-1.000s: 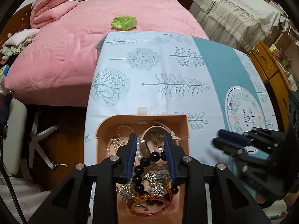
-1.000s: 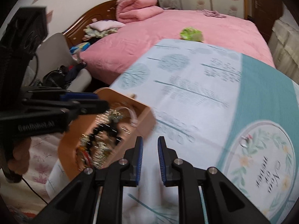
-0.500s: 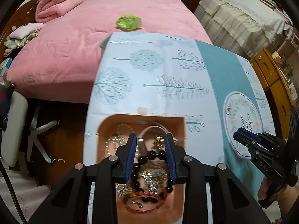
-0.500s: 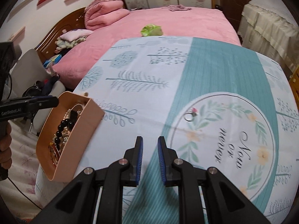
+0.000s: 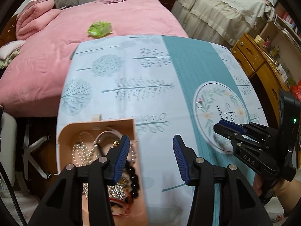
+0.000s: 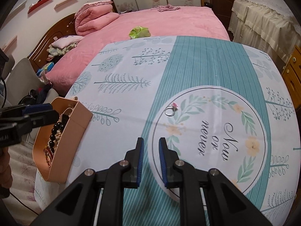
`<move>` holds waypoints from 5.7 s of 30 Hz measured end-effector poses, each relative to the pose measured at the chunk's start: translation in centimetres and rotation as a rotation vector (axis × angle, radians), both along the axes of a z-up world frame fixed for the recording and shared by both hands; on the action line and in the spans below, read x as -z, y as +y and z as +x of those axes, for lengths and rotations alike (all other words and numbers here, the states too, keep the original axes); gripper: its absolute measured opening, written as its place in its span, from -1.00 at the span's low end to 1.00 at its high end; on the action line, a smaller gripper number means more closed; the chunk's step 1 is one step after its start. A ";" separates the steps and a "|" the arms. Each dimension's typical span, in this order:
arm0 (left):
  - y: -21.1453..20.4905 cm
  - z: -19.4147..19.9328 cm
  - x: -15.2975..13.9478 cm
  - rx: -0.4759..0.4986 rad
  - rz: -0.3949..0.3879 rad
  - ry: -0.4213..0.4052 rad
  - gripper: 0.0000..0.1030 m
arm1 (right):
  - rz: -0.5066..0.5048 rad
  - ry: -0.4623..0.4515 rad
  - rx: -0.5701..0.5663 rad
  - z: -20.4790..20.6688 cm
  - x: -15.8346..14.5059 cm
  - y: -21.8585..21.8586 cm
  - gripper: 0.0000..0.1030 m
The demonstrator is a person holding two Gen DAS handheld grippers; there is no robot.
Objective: Organize jewelry
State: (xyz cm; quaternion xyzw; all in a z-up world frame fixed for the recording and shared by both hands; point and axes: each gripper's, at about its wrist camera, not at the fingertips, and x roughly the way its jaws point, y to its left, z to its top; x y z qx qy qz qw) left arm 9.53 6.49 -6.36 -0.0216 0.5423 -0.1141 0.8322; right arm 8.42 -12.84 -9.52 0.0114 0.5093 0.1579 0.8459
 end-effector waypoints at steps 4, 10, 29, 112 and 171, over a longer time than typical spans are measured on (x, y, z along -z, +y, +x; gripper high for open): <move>-1.4 0.8 0.2 0.004 0.017 -0.023 0.19 | 0.026 0.017 0.035 0.6 0.1 -0.8 -0.69; -2.7 4.1 0.9 -0.026 0.021 -0.034 0.21 | 0.062 0.061 0.100 2.1 0.6 -1.1 -0.69; -1.5 7.7 2.3 -0.003 -0.018 -0.027 0.21 | 0.029 0.060 0.318 6.7 2.9 0.1 -0.34; -1.5 -10.0 -9.3 -0.219 0.093 -0.112 0.90 | -0.032 -0.028 0.000 -9.0 -13.8 0.3 0.17; -3.2 -12.8 -8.8 -0.191 0.137 -0.034 0.92 | -0.099 0.020 0.163 -13.2 -13.4 -0.6 0.19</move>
